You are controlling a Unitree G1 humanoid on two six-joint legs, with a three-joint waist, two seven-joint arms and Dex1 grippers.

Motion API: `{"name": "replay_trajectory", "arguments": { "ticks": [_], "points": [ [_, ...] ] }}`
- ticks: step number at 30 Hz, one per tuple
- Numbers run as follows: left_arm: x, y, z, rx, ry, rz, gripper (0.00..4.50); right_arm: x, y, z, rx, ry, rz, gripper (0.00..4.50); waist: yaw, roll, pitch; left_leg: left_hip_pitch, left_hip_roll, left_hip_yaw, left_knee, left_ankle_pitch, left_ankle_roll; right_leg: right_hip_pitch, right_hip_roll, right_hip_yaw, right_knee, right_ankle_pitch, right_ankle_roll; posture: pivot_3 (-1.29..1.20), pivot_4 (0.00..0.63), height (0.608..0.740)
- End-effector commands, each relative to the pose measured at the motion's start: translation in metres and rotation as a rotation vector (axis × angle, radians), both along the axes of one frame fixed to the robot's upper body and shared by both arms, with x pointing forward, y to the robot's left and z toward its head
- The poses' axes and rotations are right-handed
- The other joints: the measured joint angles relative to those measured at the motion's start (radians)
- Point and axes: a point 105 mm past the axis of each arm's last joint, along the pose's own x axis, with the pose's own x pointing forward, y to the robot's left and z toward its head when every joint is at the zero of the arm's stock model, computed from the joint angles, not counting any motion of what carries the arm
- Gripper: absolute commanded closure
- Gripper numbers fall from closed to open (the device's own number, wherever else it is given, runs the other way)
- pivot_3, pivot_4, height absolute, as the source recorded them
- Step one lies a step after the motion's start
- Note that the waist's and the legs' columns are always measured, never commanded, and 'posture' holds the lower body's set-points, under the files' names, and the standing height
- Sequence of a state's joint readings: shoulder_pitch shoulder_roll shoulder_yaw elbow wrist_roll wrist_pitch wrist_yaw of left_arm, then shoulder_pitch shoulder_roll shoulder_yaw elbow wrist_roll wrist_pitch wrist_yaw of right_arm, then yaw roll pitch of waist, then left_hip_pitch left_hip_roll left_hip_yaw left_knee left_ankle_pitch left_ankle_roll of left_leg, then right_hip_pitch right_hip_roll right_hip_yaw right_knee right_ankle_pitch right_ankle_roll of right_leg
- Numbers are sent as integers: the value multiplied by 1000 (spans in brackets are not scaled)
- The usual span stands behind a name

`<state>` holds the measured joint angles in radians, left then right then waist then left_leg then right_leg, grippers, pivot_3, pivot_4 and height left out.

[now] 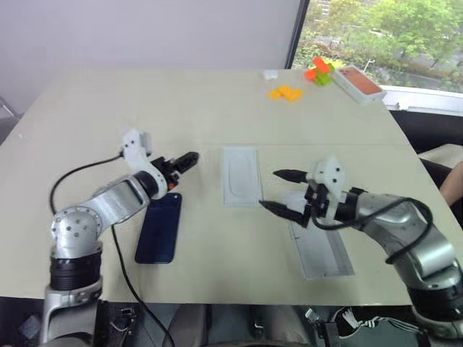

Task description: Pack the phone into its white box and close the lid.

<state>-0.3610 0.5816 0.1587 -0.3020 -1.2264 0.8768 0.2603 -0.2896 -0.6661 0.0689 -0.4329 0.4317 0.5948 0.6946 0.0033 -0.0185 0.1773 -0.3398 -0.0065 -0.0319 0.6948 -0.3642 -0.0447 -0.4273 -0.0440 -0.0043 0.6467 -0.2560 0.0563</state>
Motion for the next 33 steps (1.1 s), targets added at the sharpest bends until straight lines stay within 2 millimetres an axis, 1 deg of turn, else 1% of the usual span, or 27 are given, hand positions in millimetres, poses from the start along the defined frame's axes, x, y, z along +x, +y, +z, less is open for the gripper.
{"name": "replay_trajectory", "arguments": {
  "ticks": [1, 3, 5, 7, 11, 13, 15, 17, 20, 24, 26, 29, 31, 32, 33],
  "points": [
    [0, 10, -4, 252, -101, -33, 683, 19, 3, -3, -50, -53, -74, 2317, 1, 1, 0, 0, -1, 0, -1, 0, 0, 0, 0, 0, 0, 0, 0, 0, 150, 740],
    [-1, 17, -15, 311, -108, -50, 683, 27, 12, -8, -51, -41, -96, 3414, 3, 1, 1, 0, 0, 0, -3, 0, 0, -1, 0, 0, -1, 0, 0, 0, 150, 740],
    [-1, 20, -13, 266, -145, -50, 683, 35, 23, -14, -96, -57, -115, 4409, 4, 2, 1, -1, 0, 0, -6, 1, 0, -2, -1, 0, -2, 0, 0, 0, 150, 740],
    [0, 24, -13, 244, -154, -35, 683, 39, 31, -18, -126, -61, -120, 4468, 6, 1, 1, -3, 1, 0, -7, 1, 1, -5, -1, 0, -3, 0, 0, 0, 150, 740],
    [-5, 25, -23, 325, -160, -91, 683, 43, 53, -23, -171, -54, -65, 4468, 2, 1, 1, -16, 0, 0, -7, 1, 1, -18, -2, 0, -3, 0, 0, 0, 150, 740],
    [-7, 25, -25, 348, -161, -107, 683, 45, 56, -28, -206, -37, -55, 4468, -1, 2, 1, -16, 0, 0, -8, 1, 1, -19, -2, 0, -4, 0, 0, 0, 150, 740],
    [-7, 24, -26, 354, -165, -115, 683, 48, 56, -32, -239, -34, -56, 4468, -2, 2, 1, -16, 0, 0, -9, 1, 1, -18, -3, 0, -4, 0, 0, 0, 150, 740],
    [-8, 24, -25, 346, -174, -117, 683, 50, 55, -38, -270, 13, -52, 4468, -1, 2, 1, -16, 0, 0, -9, 1, 1, -18, -3, 0, -5, 0, 0, 0, 150, 740],
    [-8, 23, -22, 319, -187, -116, 683, 51, 49, -45, -326, 43, -59, 4468, -1, 1, 1, -16, 0, 0, -8, 1, 2, -18, -3, 0, -4, 0, 0, 0, 150, 740],
    [-9, 21, -22, 305, -192, -115, 683, 49, 46, -55, -383, 81, -39, 4468, -3, 1, 1, -15, 0, 0, -8, 1, 2, -18, -3, 0, -3, 0, 0, 0, 150, 740],
    [-9, 21, -22, 301, -194, -117, 683, 46, 47, -56, -401, 87, -15, 4468, -3, 1, 1, -15, 0, 0, -8, 1, 2, -17, -3, 0, -3, 0, 0, 0, 150, 740],
    [-9, 21, -22, 303, -192, -116, 683, 38, 51, -54, -392, 97, 39, 4468, -3, 1, 0, -15, 0, 0, -8, 2, 2, -17, -3, -1, -2, 0, 0, 0, 150, 740],
    [-9, 21, -22, 302, -192, -116, 683, 36, 52, -52, -392, 92, 51, 4468, -3, 1, 0, -15, 0, 0, -8, 2, 2, -17, -3, -1, -2, 0, 0, 0, 150, 740],
    [-10, 21, -23, 302, -191, -118, 683, 39, 52, -48, -389, 72, 37, 4468, -4, 1, 0, -15, 0, 0, -8, 2, 2, -17, -3, -1, -2, 0, 0, 0, 150, 740],
    [-10, 21, -23, 303, -190, -118, 683, 51, 50, -38, -359, 37, -22, 4468, -7, 1, 0, -15, 0, 0, -8, 2, 2, -17, -3, -1, -2, 0, 0, 0, 150, 740]
  ]
}}
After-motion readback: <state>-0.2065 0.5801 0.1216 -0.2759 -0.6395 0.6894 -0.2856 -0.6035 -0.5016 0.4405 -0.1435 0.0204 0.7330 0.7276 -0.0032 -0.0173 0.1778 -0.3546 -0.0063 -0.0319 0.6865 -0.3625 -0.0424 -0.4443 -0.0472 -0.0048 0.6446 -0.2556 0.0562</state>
